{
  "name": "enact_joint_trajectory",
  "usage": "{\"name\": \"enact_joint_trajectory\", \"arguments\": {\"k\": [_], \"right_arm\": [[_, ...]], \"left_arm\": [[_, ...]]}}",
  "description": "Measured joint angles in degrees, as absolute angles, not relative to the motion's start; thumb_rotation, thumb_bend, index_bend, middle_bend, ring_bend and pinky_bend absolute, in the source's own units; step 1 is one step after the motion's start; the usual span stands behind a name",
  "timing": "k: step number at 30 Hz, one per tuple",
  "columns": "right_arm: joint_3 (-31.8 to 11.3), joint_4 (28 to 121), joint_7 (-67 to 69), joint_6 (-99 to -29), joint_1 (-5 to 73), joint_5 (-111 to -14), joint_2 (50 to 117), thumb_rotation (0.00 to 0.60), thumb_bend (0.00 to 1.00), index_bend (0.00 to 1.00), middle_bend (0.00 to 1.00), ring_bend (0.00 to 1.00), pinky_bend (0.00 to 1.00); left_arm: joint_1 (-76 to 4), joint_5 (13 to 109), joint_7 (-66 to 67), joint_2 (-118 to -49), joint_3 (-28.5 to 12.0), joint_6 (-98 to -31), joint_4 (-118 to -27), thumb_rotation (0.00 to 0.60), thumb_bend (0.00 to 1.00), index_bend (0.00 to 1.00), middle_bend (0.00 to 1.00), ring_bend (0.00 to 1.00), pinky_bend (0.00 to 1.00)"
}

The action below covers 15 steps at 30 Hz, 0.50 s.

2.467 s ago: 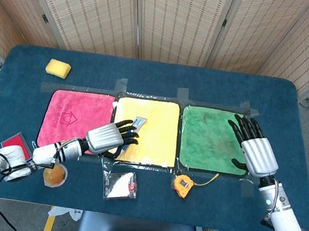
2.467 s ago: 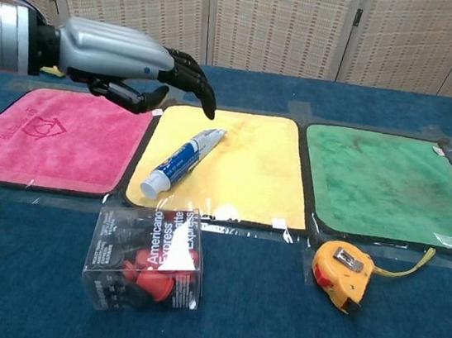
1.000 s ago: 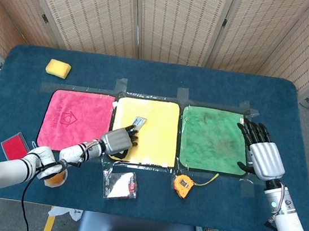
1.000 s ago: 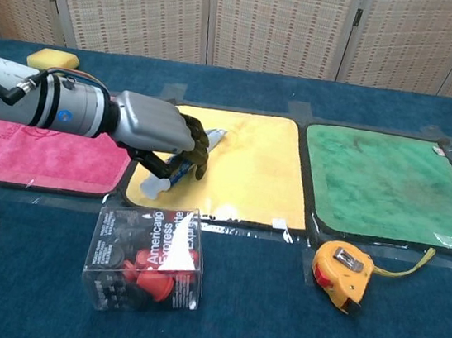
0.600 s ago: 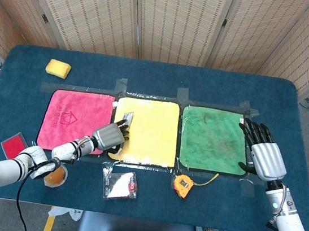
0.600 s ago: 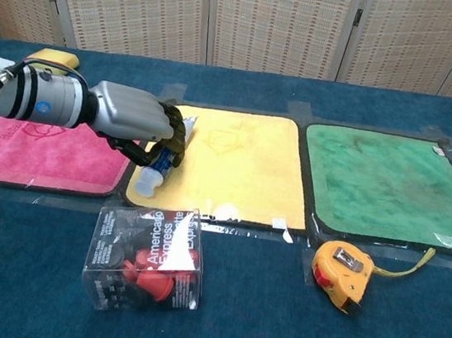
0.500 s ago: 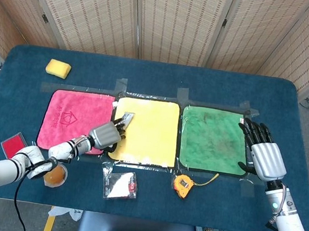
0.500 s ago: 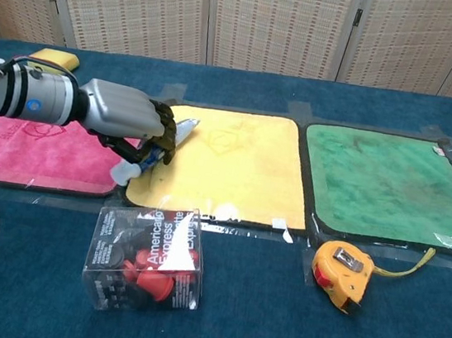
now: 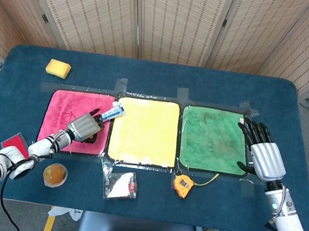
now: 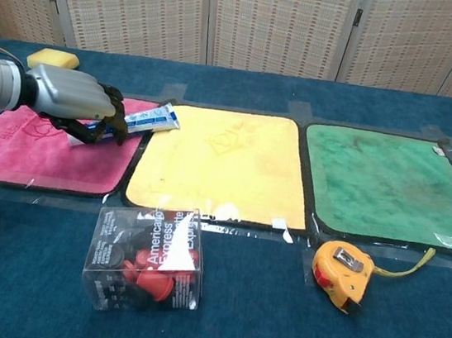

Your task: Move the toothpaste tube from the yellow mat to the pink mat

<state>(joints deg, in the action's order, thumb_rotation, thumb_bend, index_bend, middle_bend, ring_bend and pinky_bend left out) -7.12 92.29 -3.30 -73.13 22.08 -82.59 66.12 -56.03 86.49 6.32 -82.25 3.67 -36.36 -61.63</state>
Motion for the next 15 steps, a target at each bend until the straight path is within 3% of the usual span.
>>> {"name": "enact_joint_trajectory", "arguments": {"k": [9,15], "right_arm": [[-7.29,91.86,-2.64,-73.34,21.95,-82.94,66.37,0.6,0.15,0.0,0.0,0.0,0.0],[-7.35,91.63,-2.34,-73.16,21.98,-83.08,66.35,0.6,0.15,0.0,0.0,0.0,0.0]], "left_arm": [[-54.01,84.26,4.28,-80.02,2.53,-38.24,-63.38,0.01,0.94,0.31,0.31,0.17,0.02],[-53.34,82.6,-0.43,-79.04,-1.06,-41.39,-66.6,0.011,0.94,0.25,0.28,0.14,0.04]]}}
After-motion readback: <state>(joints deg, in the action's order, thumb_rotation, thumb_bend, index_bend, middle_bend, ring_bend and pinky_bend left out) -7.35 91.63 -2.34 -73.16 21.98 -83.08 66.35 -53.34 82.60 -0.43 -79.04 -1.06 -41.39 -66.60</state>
